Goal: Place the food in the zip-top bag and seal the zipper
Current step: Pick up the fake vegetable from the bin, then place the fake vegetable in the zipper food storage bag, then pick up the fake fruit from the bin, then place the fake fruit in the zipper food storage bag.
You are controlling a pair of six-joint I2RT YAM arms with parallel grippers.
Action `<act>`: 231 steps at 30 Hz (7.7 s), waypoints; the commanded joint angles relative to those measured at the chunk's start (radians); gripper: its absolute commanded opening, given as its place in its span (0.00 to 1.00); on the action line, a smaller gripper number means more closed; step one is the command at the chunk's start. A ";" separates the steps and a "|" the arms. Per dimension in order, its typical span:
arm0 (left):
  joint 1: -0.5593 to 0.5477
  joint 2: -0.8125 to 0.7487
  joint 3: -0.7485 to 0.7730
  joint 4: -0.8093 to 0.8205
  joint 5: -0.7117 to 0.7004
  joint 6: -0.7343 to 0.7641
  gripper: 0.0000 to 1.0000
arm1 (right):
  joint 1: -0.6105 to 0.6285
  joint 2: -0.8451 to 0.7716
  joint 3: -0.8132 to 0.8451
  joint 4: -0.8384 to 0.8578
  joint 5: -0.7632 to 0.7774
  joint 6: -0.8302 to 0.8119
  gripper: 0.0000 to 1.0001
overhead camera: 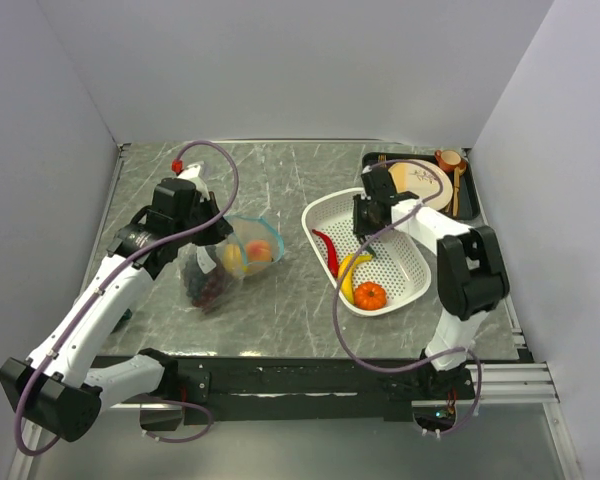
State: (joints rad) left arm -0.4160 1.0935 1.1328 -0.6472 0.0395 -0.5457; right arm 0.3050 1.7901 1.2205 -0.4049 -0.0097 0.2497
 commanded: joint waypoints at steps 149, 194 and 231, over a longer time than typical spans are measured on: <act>-0.006 -0.006 -0.018 0.089 0.094 -0.033 0.01 | 0.273 -0.465 -0.225 0.607 -0.053 0.628 0.10; -0.006 -0.050 -0.004 0.087 -0.007 -0.092 0.01 | 0.645 -0.270 -0.290 0.852 -0.027 0.419 0.08; -0.006 -0.092 0.008 0.052 -0.007 -0.062 0.01 | 0.467 -0.388 -0.161 0.505 -0.133 0.186 0.89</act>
State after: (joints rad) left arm -0.4206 1.0134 1.0977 -0.6544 0.0353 -0.6212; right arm 0.8204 1.4776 1.0786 0.0208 -0.1085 0.4171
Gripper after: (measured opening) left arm 0.014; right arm 0.899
